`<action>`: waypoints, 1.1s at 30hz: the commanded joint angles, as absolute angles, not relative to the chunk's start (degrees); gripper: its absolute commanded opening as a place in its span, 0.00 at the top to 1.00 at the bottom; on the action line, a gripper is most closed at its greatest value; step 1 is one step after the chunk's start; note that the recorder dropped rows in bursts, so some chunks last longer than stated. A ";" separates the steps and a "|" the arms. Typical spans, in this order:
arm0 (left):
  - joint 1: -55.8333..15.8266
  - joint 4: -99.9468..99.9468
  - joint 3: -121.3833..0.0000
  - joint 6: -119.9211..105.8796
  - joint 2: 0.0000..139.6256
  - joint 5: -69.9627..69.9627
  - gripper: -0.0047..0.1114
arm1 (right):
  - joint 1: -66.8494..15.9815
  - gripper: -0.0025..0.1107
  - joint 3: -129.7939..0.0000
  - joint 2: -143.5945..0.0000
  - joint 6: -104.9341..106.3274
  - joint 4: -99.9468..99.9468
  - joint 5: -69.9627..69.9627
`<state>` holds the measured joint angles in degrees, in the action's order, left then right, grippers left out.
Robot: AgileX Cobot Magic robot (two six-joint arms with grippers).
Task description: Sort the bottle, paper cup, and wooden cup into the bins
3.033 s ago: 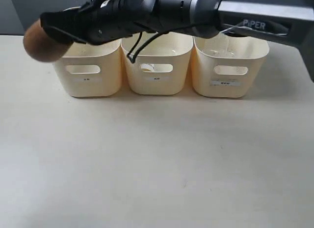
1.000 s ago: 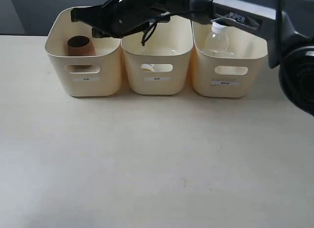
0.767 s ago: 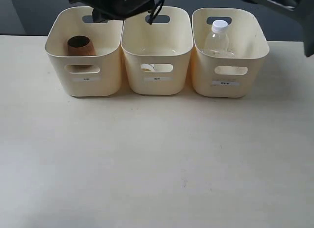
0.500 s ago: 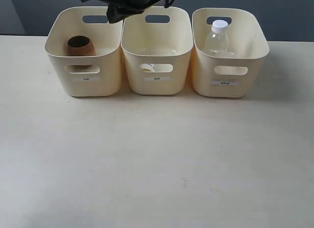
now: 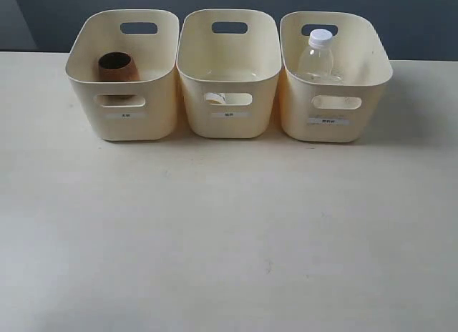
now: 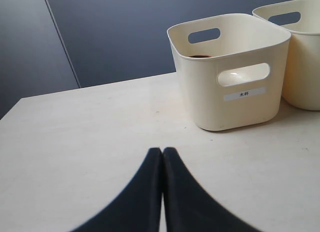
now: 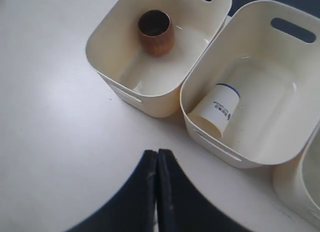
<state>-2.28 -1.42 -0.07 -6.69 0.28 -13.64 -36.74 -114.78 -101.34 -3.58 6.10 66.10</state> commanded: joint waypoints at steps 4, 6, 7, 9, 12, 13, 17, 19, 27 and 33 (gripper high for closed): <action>-2.57 -1.37 0.00 -6.58 0.00 -13.72 0.96 | -36.70 0.98 -115.09 -91.34 -6.13 2.02 69.96; -2.57 -1.37 0.00 -6.58 0.00 -13.72 0.96 | -36.70 0.98 -114.97 -89.13 -6.16 2.02 69.96; -2.57 -1.37 0.00 -6.58 0.00 -13.72 0.96 | -36.70 0.98 -114.56 -87.71 -6.35 2.02 69.96; -2.57 -1.37 0.00 -6.58 0.00 -13.72 0.96 | -36.70 0.98 -113.26 -84.92 -7.07 2.02 69.96; -2.57 -1.37 0.00 -6.58 0.00 -13.72 0.96 | -36.70 0.98 -110.38 -79.53 -7.07 0.00 69.96; -2.57 -1.37 0.00 -6.58 0.00 -13.72 0.96 | -36.70 0.98 -109.12 -77.55 -7.23 -1.22 69.96; -2.57 -1.37 0.00 -6.58 0.00 -13.72 0.96 | -36.70 0.98 -102.37 -69.88 -8.99 -4.69 69.96; -2.57 -1.37 0.00 -6.58 0.00 -13.72 0.96 | -36.70 0.98 -97.23 -65.22 -9.24 -5.98 69.96; -2.57 -1.37 0.00 -6.58 0.00 -13.72 0.96 | -36.70 0.98 -74.69 -48.43 -21.79 -15.69 63.30; -2.57 -1.37 0.00 -6.58 0.00 -13.72 0.96 | -36.70 0.98 -52.45 -38.76 -25.99 -15.57 51.29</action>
